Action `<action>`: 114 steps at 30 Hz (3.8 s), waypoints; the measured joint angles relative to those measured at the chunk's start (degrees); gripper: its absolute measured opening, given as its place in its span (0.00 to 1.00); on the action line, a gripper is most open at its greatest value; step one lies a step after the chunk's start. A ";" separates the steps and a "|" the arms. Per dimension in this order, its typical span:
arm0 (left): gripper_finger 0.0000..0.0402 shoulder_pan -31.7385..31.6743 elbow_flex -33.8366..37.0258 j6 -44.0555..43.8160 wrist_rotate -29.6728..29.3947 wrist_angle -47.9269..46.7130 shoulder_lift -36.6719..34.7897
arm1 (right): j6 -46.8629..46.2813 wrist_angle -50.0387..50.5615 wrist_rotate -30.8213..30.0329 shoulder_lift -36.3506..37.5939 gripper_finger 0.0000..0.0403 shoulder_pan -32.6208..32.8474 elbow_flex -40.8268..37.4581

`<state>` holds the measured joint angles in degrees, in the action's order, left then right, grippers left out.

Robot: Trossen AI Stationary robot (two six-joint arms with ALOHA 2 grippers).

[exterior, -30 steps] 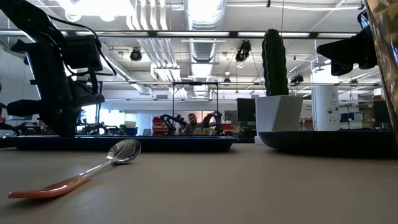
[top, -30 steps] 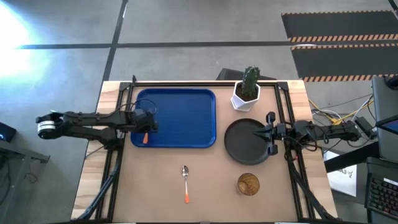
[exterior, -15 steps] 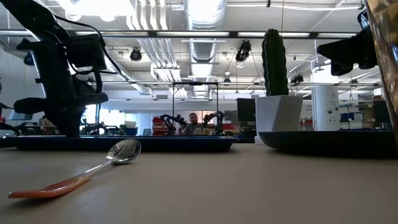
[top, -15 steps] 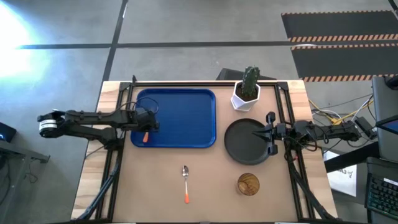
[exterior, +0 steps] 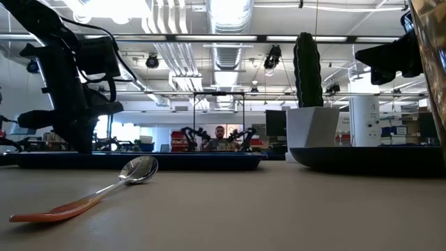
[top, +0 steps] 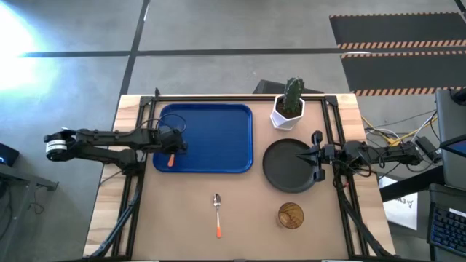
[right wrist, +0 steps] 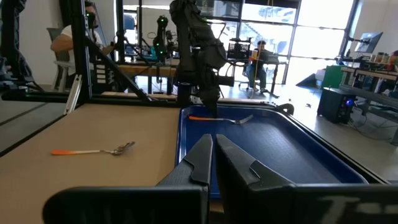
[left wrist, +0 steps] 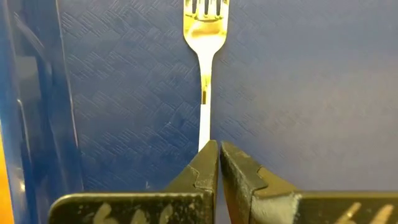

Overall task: Pick and place plate/cup/fork/spoon on tray
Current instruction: Put the orange fork on the blue tray, then put the orange spoon on the blue tray on the right of the orange fork

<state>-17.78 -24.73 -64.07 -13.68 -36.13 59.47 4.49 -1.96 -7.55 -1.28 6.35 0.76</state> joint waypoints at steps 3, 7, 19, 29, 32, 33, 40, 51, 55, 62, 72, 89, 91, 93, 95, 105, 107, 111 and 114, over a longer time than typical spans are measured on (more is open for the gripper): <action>0.00 0.00 0.00 -0.10 1.45 0.96 -0.21 | 0.00 -0.01 0.00 0.00 0.02 -0.01 0.01; 0.00 0.00 -2.09 -1.41 3.67 1.34 -0.96 | 0.00 -0.01 0.00 0.00 0.02 -0.02 0.02; 0.00 2.72 -25.93 19.66 -7.51 6.46 -7.87 | 0.00 -0.02 0.00 0.00 0.02 0.00 0.02; 0.00 15.18 -35.08 45.06 -7.39 26.46 -11.13 | 0.00 -0.02 0.00 0.00 0.02 -0.02 0.02; 0.00 19.09 -34.41 46.76 -7.20 29.04 -11.15 | 0.00 -0.02 0.00 0.00 0.02 0.00 0.02; 0.00 20.20 -34.15 47.10 -7.12 30.00 -10.97 | 0.00 -0.02 0.00 0.00 0.02 0.00 0.00; 0.00 26.72 -34.37 55.04 -5.70 38.58 -7.24 | 0.00 -0.02 0.00 0.00 0.02 0.00 0.02; 0.00 32.37 -34.71 58.97 -5.42 42.09 -5.61 | 0.02 -0.02 0.00 0.00 0.02 -0.02 0.00; 0.00 33.61 -34.70 58.97 -4.99 42.13 -5.92 | -1.21 -0.23 -0.02 0.00 0.02 -0.02 0.01; 0.00 35.85 -34.69 59.01 -2.34 41.76 -8.10 | -24.34 -8.72 -0.15 0.04 0.02 0.00 0.01; 0.00 36.72 -34.69 60.48 -2.31 41.61 -10.07 | -25.70 -26.27 -1.53 0.04 0.02 -0.02 0.00; 0.00 37.05 -33.83 60.02 -1.44 41.09 -10.58 | -23.48 -22.34 3.75 -5.24 0.02 -0.02 11.91; 0.00 37.07 -33.81 60.02 -1.03 41.08 -10.62 | -23.58 -18.10 4.80 -7.94 0.02 0.00 15.27; 0.00 37.07 -33.79 60.02 -0.73 41.06 -10.89 | -23.61 -12.59 5.05 -11.19 0.02 -0.02 19.24; 0.00 37.07 -33.79 60.02 -0.35 41.10 -11.07 | -23.58 -5.96 5.05 -14.63 0.02 -0.02 23.93; 0.00 37.07 -33.75 59.98 0.33 38.02 -11.90 | -19.51 21.69 4.59 -34.82 0.04 -0.01 47.95; 0.00 37.07 -33.75 59.98 0.76 38.02 -11.90 | -18.45 22.61 4.57 -39.59 0.07 -0.02 52.06; 0.00 37.05 -33.75 59.98 3.16 37.30 -12.39 | -16.59 22.76 4.56 -49.29 0.16 -0.01 59.48; 0.00 37.07 -33.75 59.91 3.66 35.47 -13.27 | -16.41 23.25 4.98 -56.54 0.25 0.00 65.01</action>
<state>19.29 -58.48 -4.16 -10.02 -0.66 46.20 -11.92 21.30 -2.57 -57.82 6.35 65.77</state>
